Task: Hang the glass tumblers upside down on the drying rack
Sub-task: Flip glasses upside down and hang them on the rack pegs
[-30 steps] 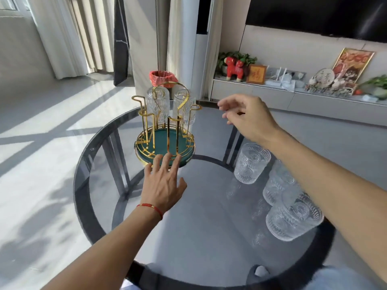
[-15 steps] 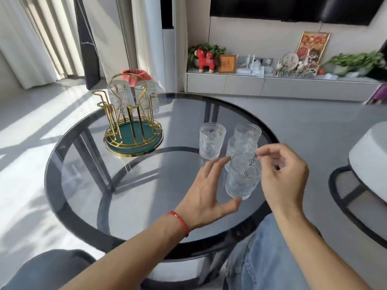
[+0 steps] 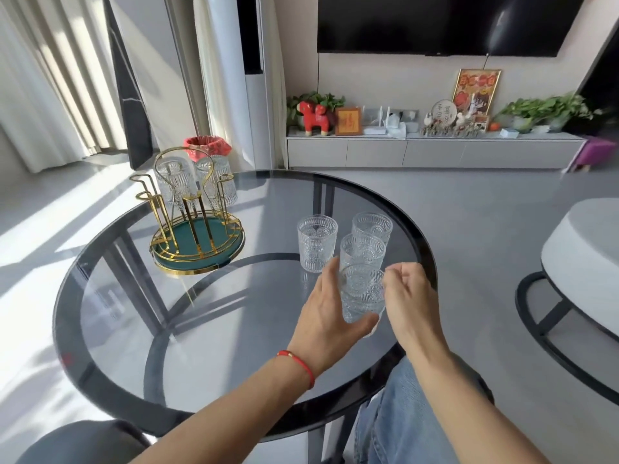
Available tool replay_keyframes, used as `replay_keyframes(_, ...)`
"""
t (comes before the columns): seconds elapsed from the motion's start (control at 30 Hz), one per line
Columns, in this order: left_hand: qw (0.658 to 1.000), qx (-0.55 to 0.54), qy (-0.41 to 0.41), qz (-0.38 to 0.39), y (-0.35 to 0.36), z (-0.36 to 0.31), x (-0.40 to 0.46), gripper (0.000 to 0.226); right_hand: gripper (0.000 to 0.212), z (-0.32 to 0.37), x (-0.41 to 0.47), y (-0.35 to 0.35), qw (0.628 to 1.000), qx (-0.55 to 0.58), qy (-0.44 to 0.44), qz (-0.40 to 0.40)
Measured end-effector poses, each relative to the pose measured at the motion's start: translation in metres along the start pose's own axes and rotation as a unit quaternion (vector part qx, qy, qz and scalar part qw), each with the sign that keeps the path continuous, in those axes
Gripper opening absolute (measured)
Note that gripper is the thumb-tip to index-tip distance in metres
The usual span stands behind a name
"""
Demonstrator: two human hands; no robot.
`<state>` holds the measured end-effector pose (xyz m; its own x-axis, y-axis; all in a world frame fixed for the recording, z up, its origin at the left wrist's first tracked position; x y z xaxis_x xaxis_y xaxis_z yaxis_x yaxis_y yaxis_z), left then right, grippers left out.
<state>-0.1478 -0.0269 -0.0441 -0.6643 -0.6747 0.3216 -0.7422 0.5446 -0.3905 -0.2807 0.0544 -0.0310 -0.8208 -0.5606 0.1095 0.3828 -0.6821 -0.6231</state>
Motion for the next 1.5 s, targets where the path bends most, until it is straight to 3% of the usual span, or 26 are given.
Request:
replay_keyframes(0.2, 0.997, 0.041, -0.068, 0.017, -0.045, 0.008, 0.003, 0.086, 0.013, 0.025, -0.015, 0.011, 0.988, 0.044, -0.112, 0.099)
replay_keyframes(0.33, 0.991, -0.039, -0.131, 0.002, -0.095, 0.016, 0.003, 0.087, 0.015, 0.042, -0.03, 0.032, 0.969, 0.064, -0.183, 0.156)
replay_keyframes(0.43, 0.931, -0.276, -0.237, -0.017, -0.117, 0.038, 0.004, 0.065, 0.026, 0.05, -0.042, 0.064, 0.954, 0.04, -0.191, 0.23)
replay_keyframes(0.53, 0.872, -0.405, -0.275, 0.01, -0.13, 0.053, 0.003, 0.033, 0.037, 0.068, -0.049, 0.099, 0.93, 0.092, -0.147, 0.323)
replay_keyframes(0.67, 0.849, -0.451, -0.275, -0.018, -0.151, 0.067, 0.009, 0.05, 0.047, 0.099, -0.034, 0.118, 0.926, 0.197, -0.095, 0.309)
replay_keyframes(0.77, 0.907, -0.353, -0.223, -0.055, -0.182, 0.078, 0.017, 0.047, 0.05, 0.118, -0.013, 0.122, 0.945, 0.189, -0.096, 0.25)
replay_keyframes(0.83, 0.964, -0.188, -0.169, -0.08, -0.204, 0.082, 0.018, 0.055, 0.045, 0.133, 0.003, 0.118, 0.963, 0.155, -0.118, 0.187)
replay_keyframes(0.9, 0.986, -0.019, -0.122, -0.113, -0.22, 0.088, 0.019, 0.051, 0.047, 0.154, 0.016, 0.11, 0.969, 0.136, -0.15, 0.143)
replay_keyframes(1.03, 0.967, 0.119, -0.143, -0.173, -0.232, 0.11, 0.021, 0.033, 0.052, 0.224, 0.028, 0.093, 0.946, 0.093, -0.291, 0.11)
replay_keyframes(1.17, 0.964, 0.19, -0.133, -0.132, -0.224, 0.121, 0.019, 0.054, 0.063, 0.306, 0.026, 0.098, 0.906, 0.029, -0.41, 0.107)
replay_keyframes(1.33, 0.956, 0.224, -0.167, -0.084, -0.219, 0.143, 0.015, 0.075, 0.071, 0.377, 0.032, 0.14, 0.897, 0.004, -0.426, 0.115)
replay_keyframes(1.5, 0.95, 0.252, -0.169, -0.068, -0.218, 0.148, 0.015, 0.075, 0.071, 0.415, 0.036, 0.189, 0.891, -0.062, -0.432, 0.128)
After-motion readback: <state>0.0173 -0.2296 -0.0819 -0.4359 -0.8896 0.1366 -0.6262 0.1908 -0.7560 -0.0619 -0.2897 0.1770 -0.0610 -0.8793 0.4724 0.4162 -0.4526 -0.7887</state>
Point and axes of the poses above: each hand's wrist, its own x-axis towards the middle knuckle, its own y-axis out of the palm, z = x × y, the point moved 8 cm from there along x, towards the middle knuckle, and after that the axes turned 13 degrees about -x, right-handed, at the moved point
